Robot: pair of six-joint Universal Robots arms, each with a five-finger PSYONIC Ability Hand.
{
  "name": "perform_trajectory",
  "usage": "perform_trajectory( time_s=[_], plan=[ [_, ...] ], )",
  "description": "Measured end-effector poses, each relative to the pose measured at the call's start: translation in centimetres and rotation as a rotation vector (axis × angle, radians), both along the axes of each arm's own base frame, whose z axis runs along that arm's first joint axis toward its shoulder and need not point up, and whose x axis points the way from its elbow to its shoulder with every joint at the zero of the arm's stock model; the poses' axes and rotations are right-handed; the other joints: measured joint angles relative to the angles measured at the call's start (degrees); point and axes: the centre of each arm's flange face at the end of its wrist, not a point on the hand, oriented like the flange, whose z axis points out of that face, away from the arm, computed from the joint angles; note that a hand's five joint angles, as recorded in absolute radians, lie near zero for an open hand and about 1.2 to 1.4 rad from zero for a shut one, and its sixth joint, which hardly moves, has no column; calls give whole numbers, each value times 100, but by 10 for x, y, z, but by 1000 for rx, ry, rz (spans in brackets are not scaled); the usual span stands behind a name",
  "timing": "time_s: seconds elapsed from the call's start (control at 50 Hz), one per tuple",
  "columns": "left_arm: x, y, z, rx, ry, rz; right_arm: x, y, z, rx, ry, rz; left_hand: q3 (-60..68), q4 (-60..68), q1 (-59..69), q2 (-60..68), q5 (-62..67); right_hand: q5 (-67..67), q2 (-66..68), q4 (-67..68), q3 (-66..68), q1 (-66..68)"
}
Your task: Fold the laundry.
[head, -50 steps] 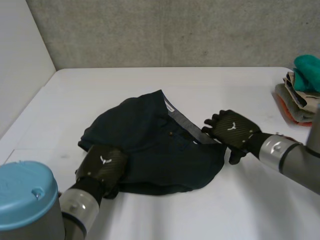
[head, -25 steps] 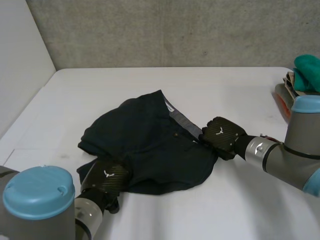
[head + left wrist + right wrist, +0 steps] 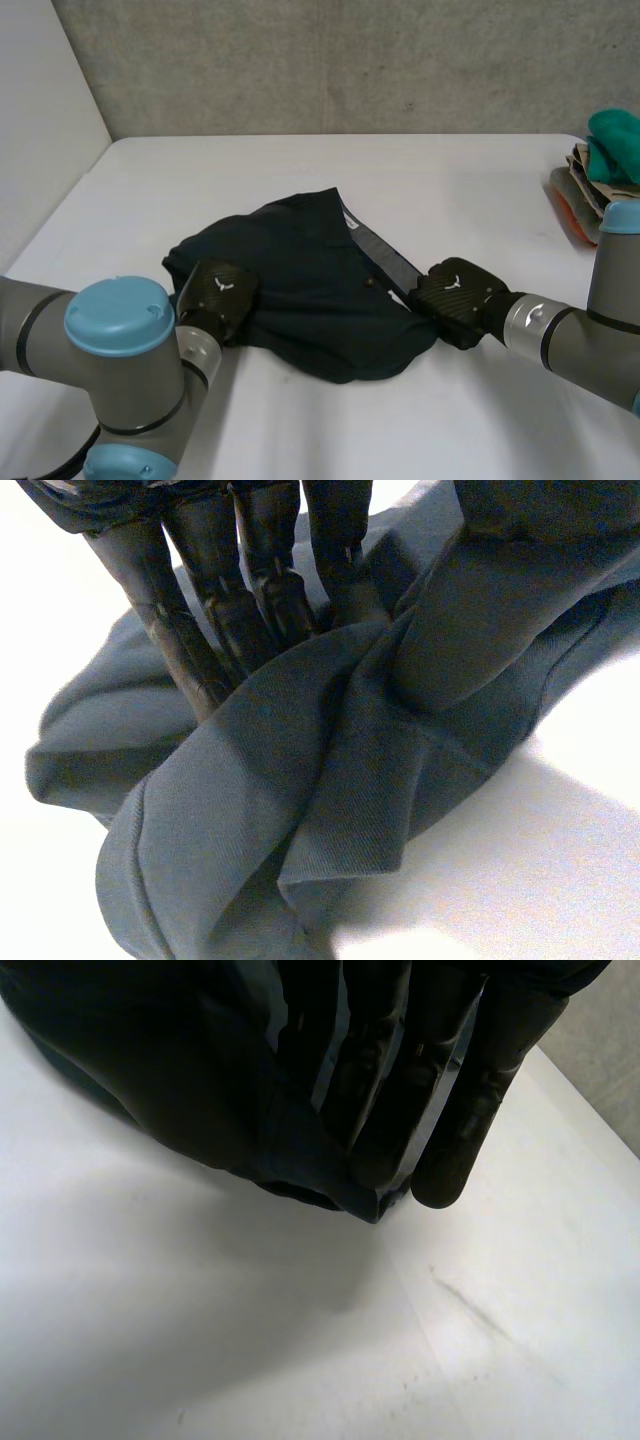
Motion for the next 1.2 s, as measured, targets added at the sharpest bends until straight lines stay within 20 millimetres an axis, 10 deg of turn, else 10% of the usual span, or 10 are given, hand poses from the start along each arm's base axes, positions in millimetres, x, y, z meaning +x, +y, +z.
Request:
perform_trajectory(
  time_s=[0.14,0.36,0.48,0.66,0.74,0.86,1.2],
  plan=[
    [-1,-1,32,-84,35,-7,-5,-4,10,-24,9,-66,190,206,0,225,37,0,0,0,0,0],
    [-2,30,150,-238,192,-165,-16,-7,108,-213,-64,-203,203,232,0,229,37,0,0,1,0,10],
    [-1,26,173,-191,221,-189,-16,-1,147,-244,-135,-232,205,232,0,245,37,0,0,2,0,86],
    [-2,-17,132,-19,159,-125,1,-7,134,-177,-151,-220,96,83,-36,80,19,2,0,4,0,86],
    [-8,-44,93,63,113,-94,21,-25,97,-99,-116,-260,-2226,-2295,-2336,-2246,-2121,9,0,3,0,86],
    [-11,-54,75,88,93,-79,37,-42,64,-78,-84,-322,-2624,-2705,-2493,-2649,-2540,27,0,5,0,86],
    [13,40,85,30,86,-66,41,-51,51,-140,-104,-391,-2452,-2486,-2353,-2450,-2303,44,0,4,0,86]
  ],
)
